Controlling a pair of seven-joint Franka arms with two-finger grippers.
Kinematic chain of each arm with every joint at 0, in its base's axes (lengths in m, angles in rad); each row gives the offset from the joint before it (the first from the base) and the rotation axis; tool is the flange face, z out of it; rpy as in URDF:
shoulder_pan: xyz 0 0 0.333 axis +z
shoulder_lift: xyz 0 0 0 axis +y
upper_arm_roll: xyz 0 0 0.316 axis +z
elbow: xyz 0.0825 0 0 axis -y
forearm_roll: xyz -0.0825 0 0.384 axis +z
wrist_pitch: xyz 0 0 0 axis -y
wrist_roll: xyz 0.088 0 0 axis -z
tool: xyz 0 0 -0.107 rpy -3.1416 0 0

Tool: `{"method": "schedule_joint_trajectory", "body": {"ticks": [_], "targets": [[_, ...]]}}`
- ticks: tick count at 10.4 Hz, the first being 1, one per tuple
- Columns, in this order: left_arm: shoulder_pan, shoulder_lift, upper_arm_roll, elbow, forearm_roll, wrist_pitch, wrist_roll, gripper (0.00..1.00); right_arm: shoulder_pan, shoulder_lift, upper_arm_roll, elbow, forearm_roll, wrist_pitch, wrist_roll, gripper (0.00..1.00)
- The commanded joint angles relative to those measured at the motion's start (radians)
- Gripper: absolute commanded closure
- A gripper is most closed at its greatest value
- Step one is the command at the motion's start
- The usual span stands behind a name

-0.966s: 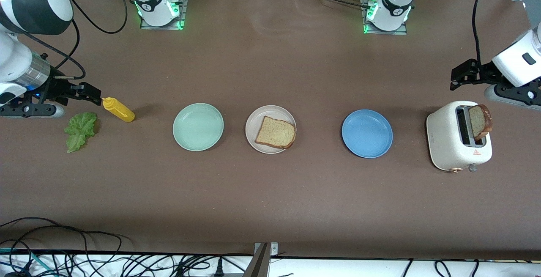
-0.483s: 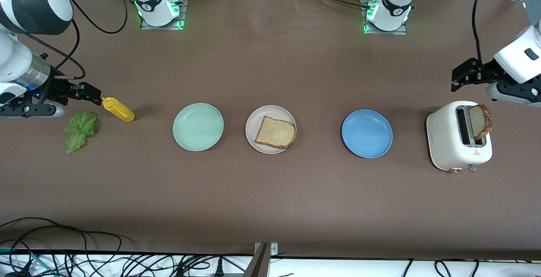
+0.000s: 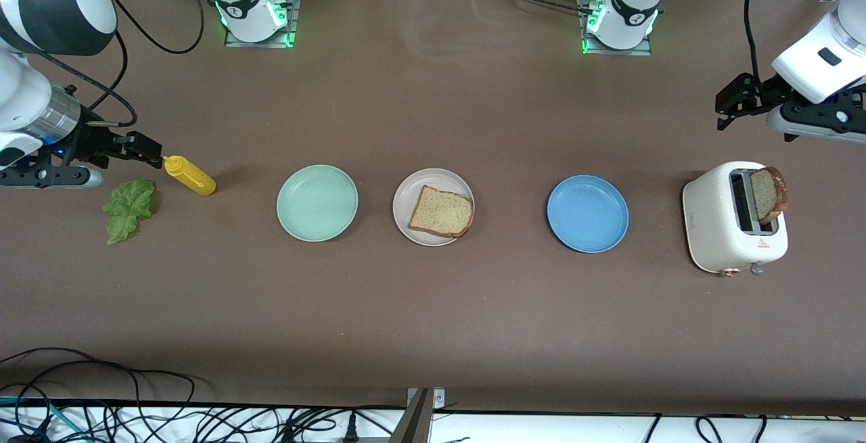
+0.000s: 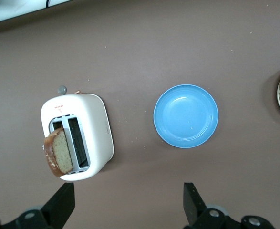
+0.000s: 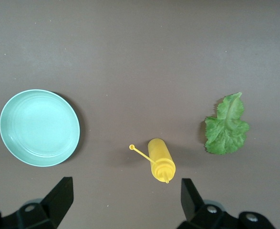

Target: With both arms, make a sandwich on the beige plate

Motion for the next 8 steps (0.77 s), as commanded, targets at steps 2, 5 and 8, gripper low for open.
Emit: {"method": "schedule_joint_trajectory", "body": {"ticks": [2, 5, 8], "targets": [[-0.016, -0.036, 0.025, -0.023, -0.024, -0.008, -0.005, 0.00, -0.004, 0.002, 0.003, 0.014, 0.011, -0.016, 0.006, 0.00], [-0.017, -0.032, 0.020, -0.018, -0.032, -0.016, 0.003, 0.00, -0.002, 0.002, 0.003, 0.014, 0.011, -0.016, 0.006, 0.00], [-0.011, -0.032, 0.022, -0.018, -0.032, -0.062, 0.004, 0.00, -0.002, 0.002, 0.003, 0.014, 0.011, -0.016, 0.006, 0.00]]}}
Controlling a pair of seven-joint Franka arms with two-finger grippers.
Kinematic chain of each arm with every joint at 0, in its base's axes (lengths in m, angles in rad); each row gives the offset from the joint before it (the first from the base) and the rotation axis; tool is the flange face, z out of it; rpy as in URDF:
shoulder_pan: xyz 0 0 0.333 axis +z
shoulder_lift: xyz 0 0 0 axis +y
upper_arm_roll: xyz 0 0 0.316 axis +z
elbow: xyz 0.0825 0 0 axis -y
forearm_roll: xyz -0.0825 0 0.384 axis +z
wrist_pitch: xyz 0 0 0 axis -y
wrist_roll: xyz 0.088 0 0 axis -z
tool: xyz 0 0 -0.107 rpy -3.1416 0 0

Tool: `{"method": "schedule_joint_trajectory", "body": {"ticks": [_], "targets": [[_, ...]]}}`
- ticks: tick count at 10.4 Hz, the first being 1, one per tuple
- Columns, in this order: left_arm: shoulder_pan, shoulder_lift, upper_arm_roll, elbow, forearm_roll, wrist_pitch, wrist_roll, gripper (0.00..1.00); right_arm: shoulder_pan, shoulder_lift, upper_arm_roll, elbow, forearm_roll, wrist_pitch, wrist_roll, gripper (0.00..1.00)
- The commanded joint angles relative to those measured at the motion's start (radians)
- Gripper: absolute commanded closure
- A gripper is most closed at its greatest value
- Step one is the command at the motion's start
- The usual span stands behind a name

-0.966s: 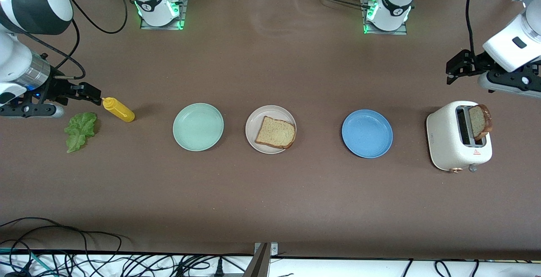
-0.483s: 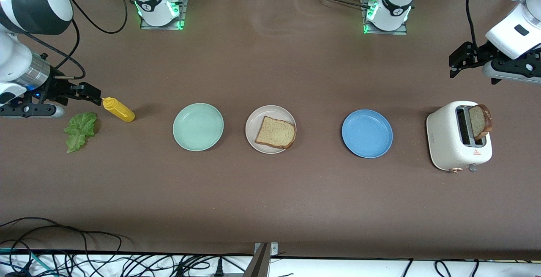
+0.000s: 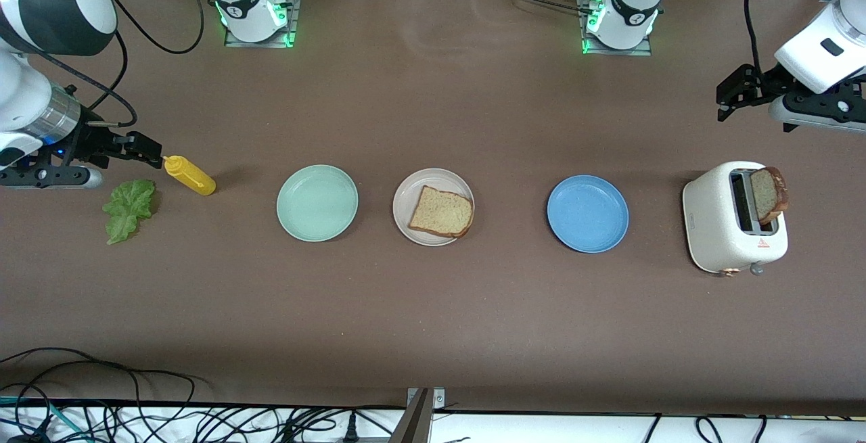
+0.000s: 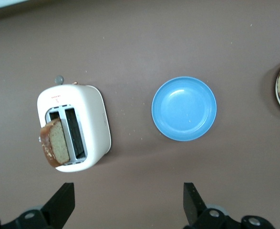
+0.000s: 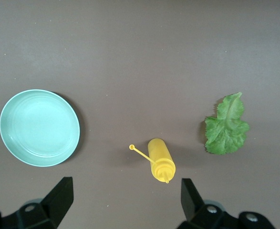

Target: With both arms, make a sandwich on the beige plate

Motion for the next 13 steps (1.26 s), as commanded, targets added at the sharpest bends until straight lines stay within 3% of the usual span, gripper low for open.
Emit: {"method": "schedule_joint_trajectory", "body": {"ticks": [1, 11, 13], "targets": [[-0.002, -0.015, 0.009, 0.004, -0.024, -0.029, -0.003, 0.00, -0.002, 0.001, 0.003, 0.014, 0.011, -0.016, 0.006, 0.00], [-0.002, -0.017, 0.009, 0.004, -0.024, -0.033, -0.008, 0.00, 0.001, 0.001, 0.006, 0.014, 0.017, -0.016, 0.009, 0.00], [-0.001, -0.015, 0.009, 0.004, -0.024, -0.033, -0.010, 0.00, 0.005, 0.001, 0.009, 0.005, 0.073, -0.016, 0.024, 0.00]]}}
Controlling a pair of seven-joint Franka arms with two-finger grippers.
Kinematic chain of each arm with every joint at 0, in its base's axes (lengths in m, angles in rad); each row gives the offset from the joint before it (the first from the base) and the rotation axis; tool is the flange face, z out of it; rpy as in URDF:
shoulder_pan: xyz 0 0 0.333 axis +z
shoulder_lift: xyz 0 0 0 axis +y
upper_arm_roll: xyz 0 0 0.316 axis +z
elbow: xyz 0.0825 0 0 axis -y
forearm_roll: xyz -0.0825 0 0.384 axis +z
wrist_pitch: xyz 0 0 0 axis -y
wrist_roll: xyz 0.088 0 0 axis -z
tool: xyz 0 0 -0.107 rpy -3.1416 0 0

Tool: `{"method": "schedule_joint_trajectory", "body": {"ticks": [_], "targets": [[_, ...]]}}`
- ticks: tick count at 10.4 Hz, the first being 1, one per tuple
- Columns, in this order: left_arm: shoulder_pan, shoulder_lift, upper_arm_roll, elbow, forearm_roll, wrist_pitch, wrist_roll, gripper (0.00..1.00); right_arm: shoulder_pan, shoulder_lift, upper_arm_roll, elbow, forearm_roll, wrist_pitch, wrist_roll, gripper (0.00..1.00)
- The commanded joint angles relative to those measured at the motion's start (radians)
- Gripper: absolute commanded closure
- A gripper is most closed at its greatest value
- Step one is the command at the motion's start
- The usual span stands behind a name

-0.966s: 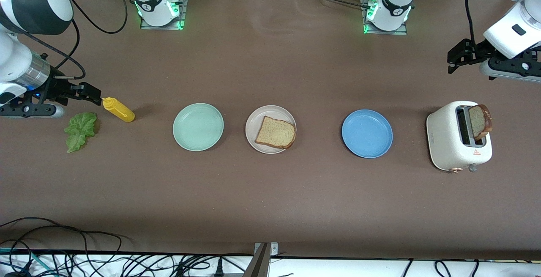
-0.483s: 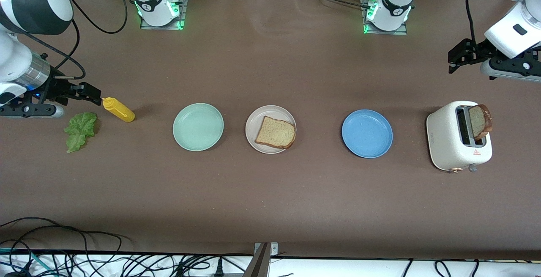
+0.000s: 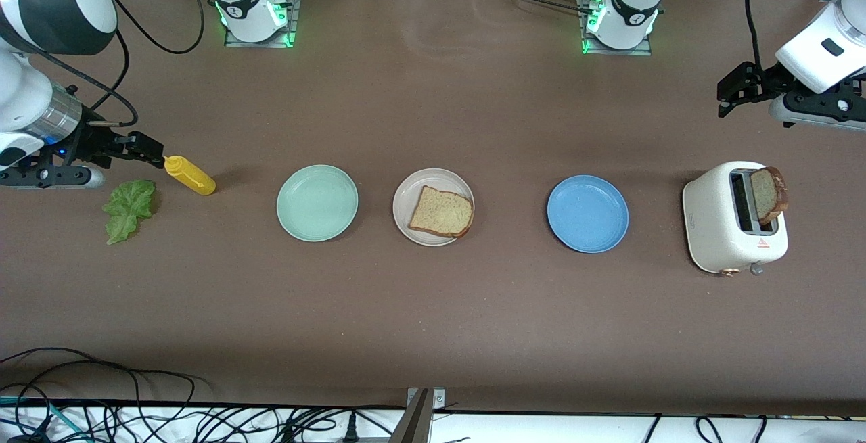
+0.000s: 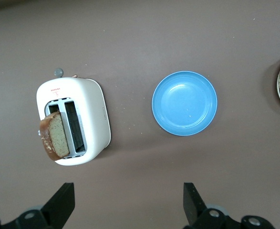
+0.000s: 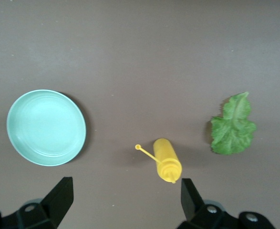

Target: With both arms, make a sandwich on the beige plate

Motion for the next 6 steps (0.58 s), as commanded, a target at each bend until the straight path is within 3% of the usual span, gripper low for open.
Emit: {"method": "schedule_joint_trajectory", "body": {"ticks": [1, 3, 6], "targets": [[-0.001, -0.016, 0.006, 0.001, -0.024, -0.017, -0.001, 0.00, 0.030, 0.015, 0.007, 0.006, 0.052, -0.015, 0.059, 0.00], [-0.001, -0.016, 0.006, 0.001, -0.024, -0.032, 0.001, 0.00, 0.099, 0.023, 0.005, 0.009, 0.055, -0.006, 0.170, 0.00], [0.001, -0.016, 0.007, -0.001, -0.024, -0.034, 0.001, 0.00, 0.102, 0.049, -0.004, 0.016, 0.023, 0.012, 0.149, 0.00]]}}
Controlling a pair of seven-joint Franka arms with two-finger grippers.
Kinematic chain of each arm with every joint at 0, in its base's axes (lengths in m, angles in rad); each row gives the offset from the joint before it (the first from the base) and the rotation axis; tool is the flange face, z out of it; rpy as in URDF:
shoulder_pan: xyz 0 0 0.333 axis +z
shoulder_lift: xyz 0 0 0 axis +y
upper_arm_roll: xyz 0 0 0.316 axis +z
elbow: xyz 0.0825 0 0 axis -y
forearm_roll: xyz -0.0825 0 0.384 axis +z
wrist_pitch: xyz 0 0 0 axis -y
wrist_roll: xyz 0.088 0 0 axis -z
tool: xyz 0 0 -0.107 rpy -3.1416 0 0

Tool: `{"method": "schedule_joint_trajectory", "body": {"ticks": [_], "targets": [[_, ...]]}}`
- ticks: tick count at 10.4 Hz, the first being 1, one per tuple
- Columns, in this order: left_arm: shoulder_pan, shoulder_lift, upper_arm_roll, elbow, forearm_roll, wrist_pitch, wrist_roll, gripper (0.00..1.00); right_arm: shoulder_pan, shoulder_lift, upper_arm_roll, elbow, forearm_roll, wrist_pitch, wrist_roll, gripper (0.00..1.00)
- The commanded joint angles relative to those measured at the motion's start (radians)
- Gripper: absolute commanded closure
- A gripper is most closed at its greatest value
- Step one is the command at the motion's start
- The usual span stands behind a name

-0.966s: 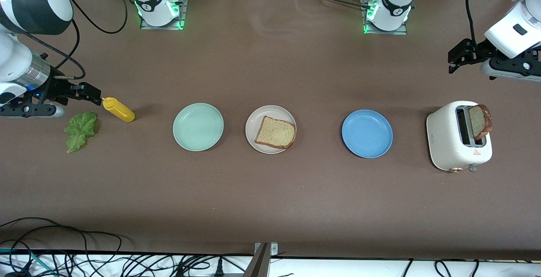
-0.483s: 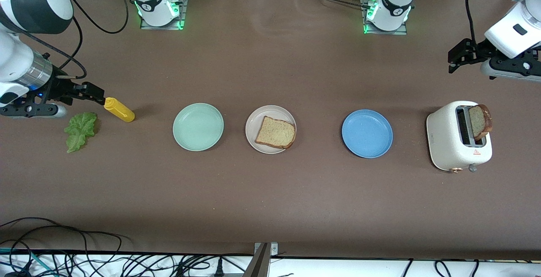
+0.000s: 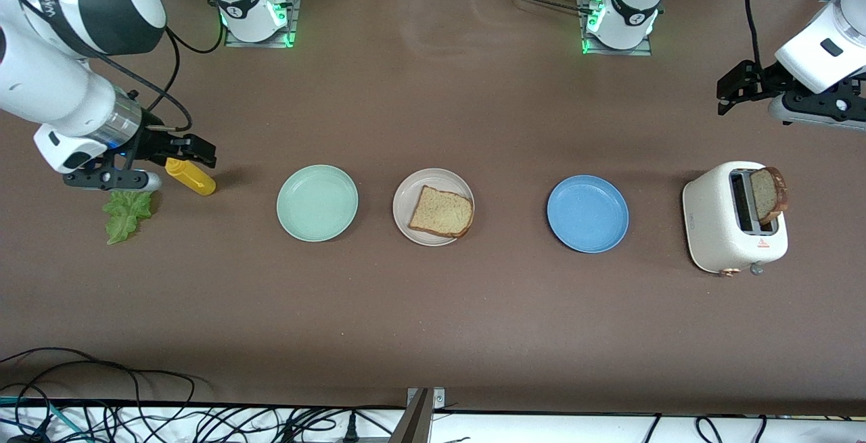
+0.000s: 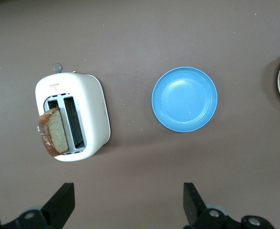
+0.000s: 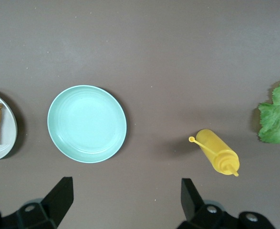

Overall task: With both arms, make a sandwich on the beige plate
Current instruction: 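Lower the right gripper over the green lettuce leaf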

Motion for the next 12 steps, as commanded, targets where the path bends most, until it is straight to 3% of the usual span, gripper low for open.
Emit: {"method": "schedule_joint_trajectory", "body": {"ticks": [1, 3, 5, 9, 12], "targets": [[0.002, -0.015, 0.008, -0.001, -0.024, -0.019, 0.006, 0.00, -0.061, 0.036, -0.038, 0.018, -0.030, 0.018, -0.128, 0.00], [0.008, -0.015, 0.008, -0.001, -0.024, -0.021, 0.009, 0.00, -0.144, 0.070, -0.071, 0.021, -0.057, 0.040, -0.326, 0.00], [0.008, -0.014, 0.008, -0.001, -0.024, -0.021, 0.009, 0.00, -0.210, 0.136, -0.092, 0.020, -0.152, 0.084, -0.410, 0.00], [0.011, -0.014, 0.009, -0.003, -0.024, -0.021, 0.012, 0.00, -0.305, 0.369, -0.094, 0.017, -0.264, 0.265, -0.468, 0.00], [0.011, -0.011, 0.009, -0.007, -0.024, -0.025, 0.005, 0.00, -0.319, 0.464, -0.120, 0.015, -0.304, 0.356, -0.458, 0.00]]}}
